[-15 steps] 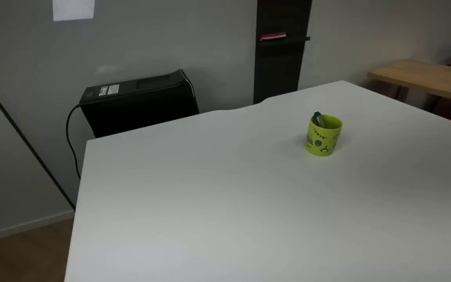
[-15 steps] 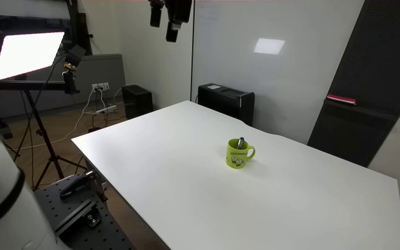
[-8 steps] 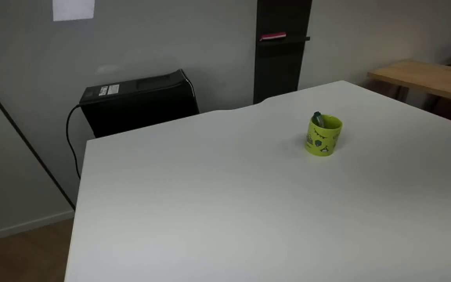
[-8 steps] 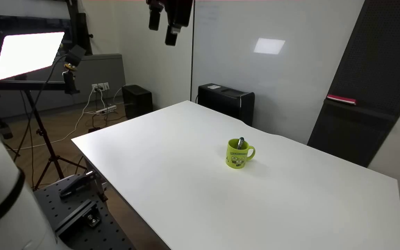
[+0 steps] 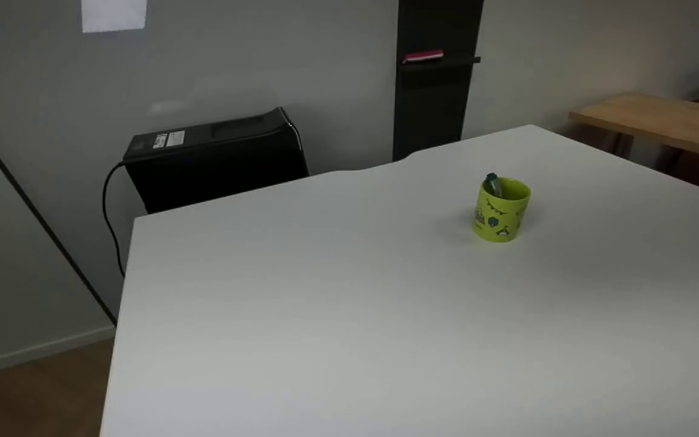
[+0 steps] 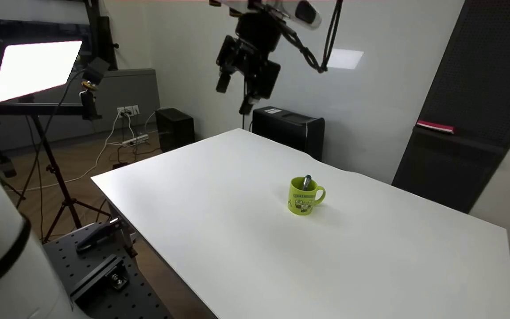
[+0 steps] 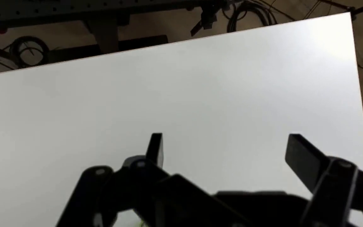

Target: Take the marker from the cup and put it on the table

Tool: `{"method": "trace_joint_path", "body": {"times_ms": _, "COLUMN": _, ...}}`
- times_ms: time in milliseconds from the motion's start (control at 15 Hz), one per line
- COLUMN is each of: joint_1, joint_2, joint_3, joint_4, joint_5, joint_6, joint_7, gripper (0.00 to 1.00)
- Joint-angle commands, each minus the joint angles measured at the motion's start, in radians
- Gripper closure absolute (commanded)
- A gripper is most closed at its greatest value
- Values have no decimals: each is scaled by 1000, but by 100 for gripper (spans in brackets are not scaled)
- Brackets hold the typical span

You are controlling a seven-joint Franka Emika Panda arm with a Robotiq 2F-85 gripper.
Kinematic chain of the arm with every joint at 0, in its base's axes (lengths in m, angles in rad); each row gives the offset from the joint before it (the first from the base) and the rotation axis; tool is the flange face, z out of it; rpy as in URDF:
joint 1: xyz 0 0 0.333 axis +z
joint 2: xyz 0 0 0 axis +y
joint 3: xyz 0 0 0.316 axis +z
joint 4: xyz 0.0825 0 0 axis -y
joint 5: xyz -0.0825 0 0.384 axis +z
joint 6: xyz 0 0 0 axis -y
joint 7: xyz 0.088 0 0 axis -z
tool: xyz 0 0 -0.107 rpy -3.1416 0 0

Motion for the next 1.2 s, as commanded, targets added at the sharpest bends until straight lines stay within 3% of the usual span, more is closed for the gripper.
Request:
{"method": "trace_joint_path", "body": {"times_ms": 0, "joint_1": -13, "joint_2": 202, "joint_3": 0, "joint_4": 138, "joint_5": -62, "joint_6": 69, "joint_7": -9, "gripper": 0}}
{"method": "trace_joint_path", "body": {"times_ms": 400, "joint_1": -16, "joint_2": 466, "joint_3": -4, "joint_4": 395, "joint_5": -122, "joint_6": 99, "joint_7": -57, "gripper": 0}}
{"method": "trace_joint_path", "body": {"times_ms": 800, "joint_1": -38, "joint_2": 691, "joint_3": 5, "joint_4": 695, "joint_5": -102, "joint_6": -97, "joint_7": -149, "gripper": 0}}
{"method": "trace_joint_path", "body": {"times_ms": 867, "joint_1": -31, "joint_2": 597, "joint_3": 6, "joint_4": 555, "joint_5": -108, "joint_6": -11, "joint_7": -140, "gripper": 0}}
{"method": "trace_joint_path", "body": {"times_ms": 1133, "joint_1": -36, "joint_2": 664, "joint_3": 7, "joint_4": 642, "joint_5": -108, "joint_6": -60, "joint_7": -144, "gripper": 0}}
